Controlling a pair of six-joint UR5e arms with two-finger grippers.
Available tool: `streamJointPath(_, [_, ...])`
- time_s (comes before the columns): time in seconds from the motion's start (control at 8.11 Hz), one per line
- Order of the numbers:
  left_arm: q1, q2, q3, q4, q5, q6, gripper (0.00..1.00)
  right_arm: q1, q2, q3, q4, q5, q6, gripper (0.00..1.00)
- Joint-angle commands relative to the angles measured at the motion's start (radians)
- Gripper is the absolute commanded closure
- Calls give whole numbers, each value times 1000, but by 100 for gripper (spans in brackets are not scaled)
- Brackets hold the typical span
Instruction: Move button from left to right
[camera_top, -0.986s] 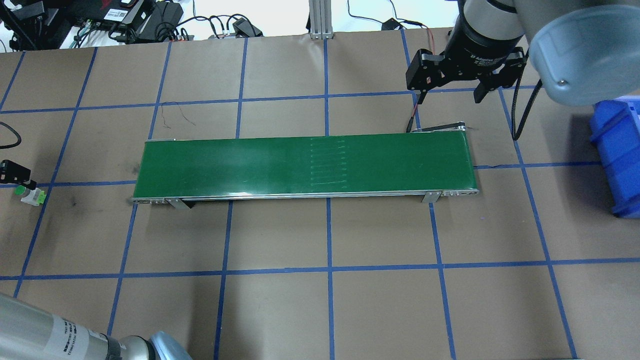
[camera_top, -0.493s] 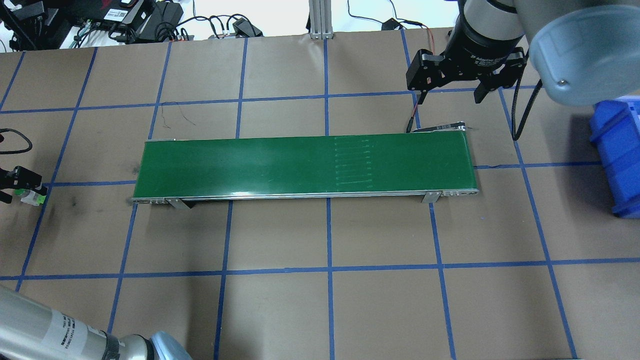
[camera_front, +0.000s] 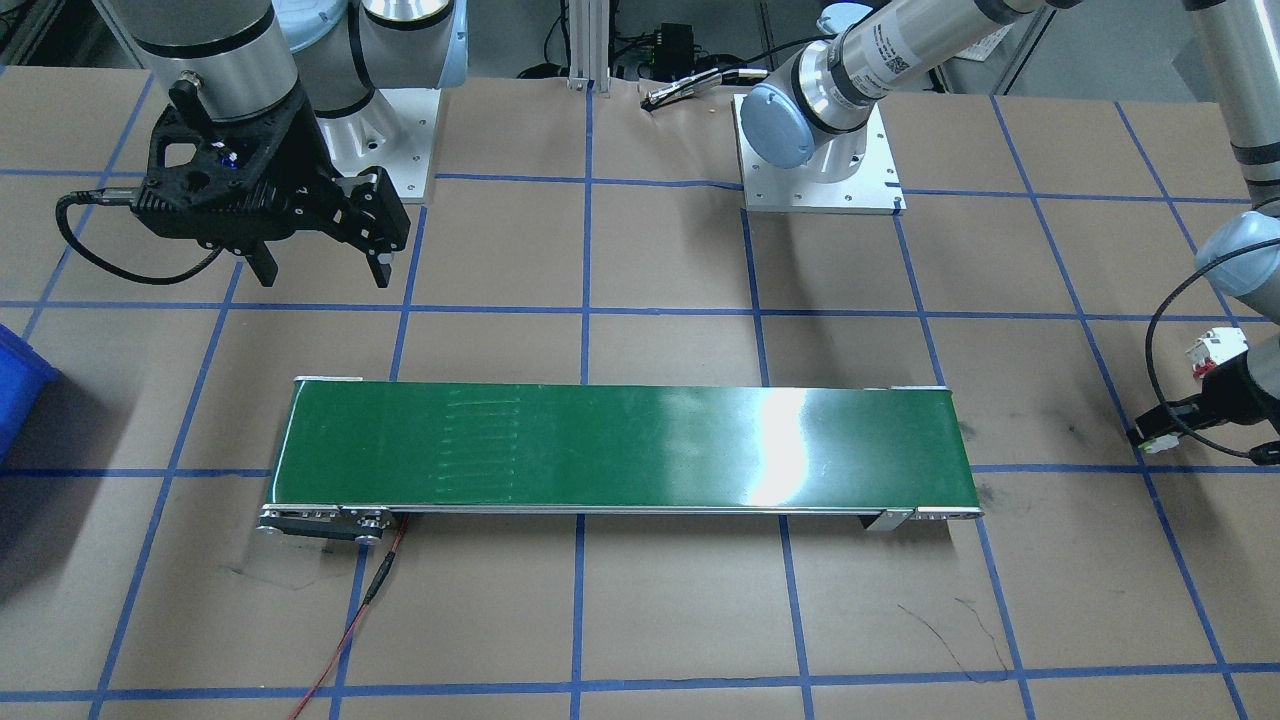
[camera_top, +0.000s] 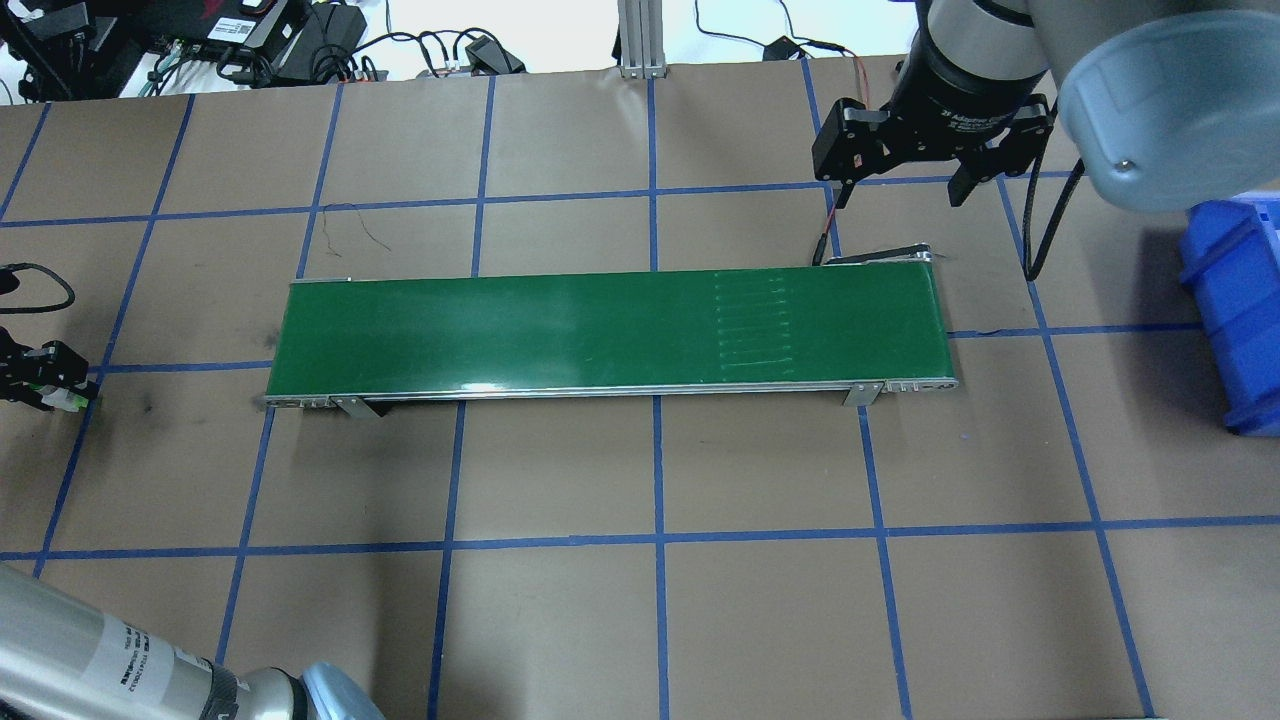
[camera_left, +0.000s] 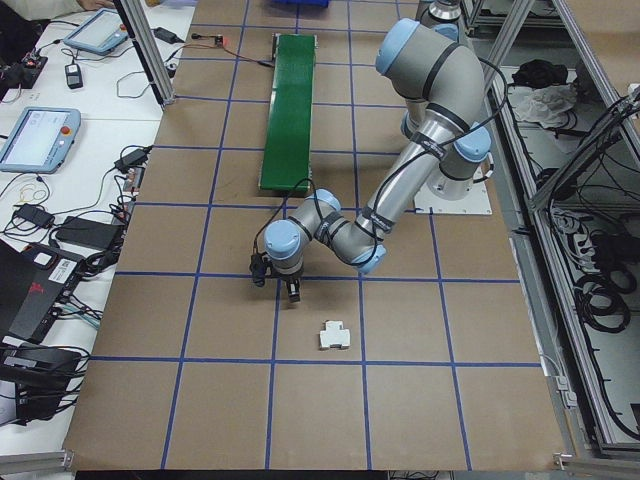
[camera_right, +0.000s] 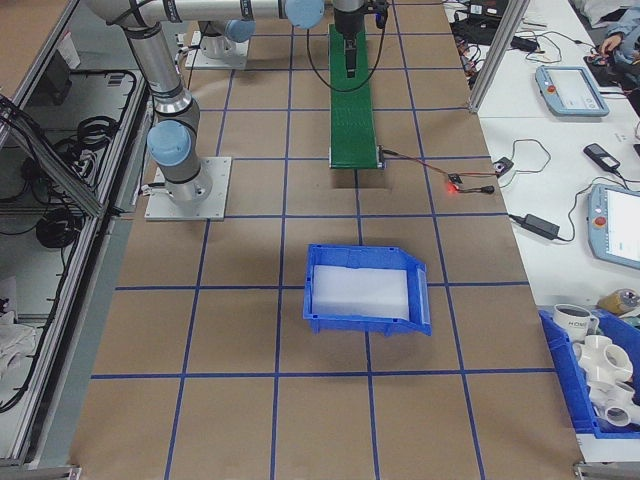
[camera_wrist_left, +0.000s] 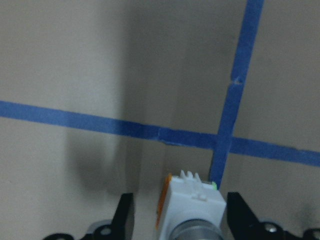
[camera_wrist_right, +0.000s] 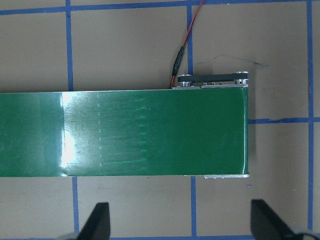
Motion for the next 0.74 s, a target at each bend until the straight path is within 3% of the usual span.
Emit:
streamJointPath(0.0, [-2,2,0,-4,-2,-14,100,0,0,-1,-1,0,1,0])
streamJointPath(0.25, [-17,63,2,-20,5,-25,100,0,0,-1,-1,0,-1,0])
streamJointPath(0.37, [-38,137,3,-92,4,-27,100,0,0,-1,-1,0,1,0])
streamJointPath(0.62, [-168,278,3,-172,4,-48,100,0,0,-1,-3,2,-1,0])
